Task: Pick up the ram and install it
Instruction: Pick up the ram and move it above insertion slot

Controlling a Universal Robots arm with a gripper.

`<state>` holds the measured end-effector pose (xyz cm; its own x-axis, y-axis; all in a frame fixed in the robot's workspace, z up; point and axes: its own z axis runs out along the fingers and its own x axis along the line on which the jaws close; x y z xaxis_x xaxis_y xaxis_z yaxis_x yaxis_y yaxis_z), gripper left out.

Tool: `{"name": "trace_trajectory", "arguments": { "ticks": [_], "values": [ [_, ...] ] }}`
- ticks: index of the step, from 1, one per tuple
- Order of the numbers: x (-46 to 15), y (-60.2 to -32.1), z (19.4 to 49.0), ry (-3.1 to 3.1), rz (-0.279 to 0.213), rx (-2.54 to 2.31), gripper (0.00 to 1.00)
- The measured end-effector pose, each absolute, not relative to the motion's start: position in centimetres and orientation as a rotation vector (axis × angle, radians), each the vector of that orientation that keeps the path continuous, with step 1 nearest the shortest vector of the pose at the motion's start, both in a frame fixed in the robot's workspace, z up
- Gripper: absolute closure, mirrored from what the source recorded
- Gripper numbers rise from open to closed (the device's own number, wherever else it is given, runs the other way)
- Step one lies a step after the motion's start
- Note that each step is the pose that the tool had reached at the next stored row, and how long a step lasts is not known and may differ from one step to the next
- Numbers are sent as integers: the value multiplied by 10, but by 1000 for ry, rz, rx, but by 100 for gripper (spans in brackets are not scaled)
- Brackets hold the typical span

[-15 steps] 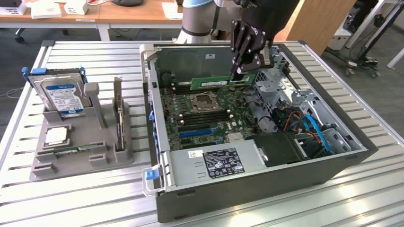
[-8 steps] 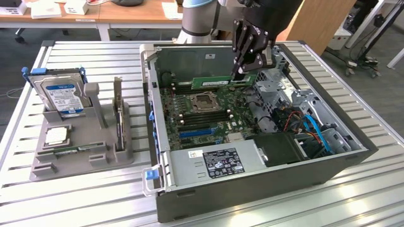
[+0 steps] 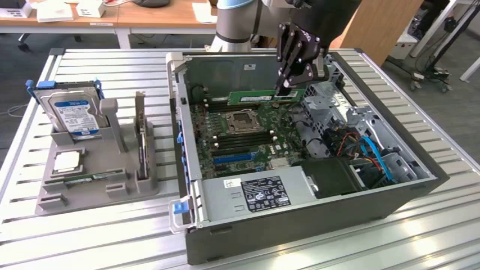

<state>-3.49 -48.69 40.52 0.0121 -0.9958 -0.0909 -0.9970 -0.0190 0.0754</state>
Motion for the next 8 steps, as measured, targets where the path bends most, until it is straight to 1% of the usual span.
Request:
{"name": "trace_trajectory", "arguments": {
  "ticks": [5,8],
  "values": [
    [-35,-481,404,2167,150,-2227,88],
    [-35,-481,403,2162,145,-2228,88]
  ]
}}
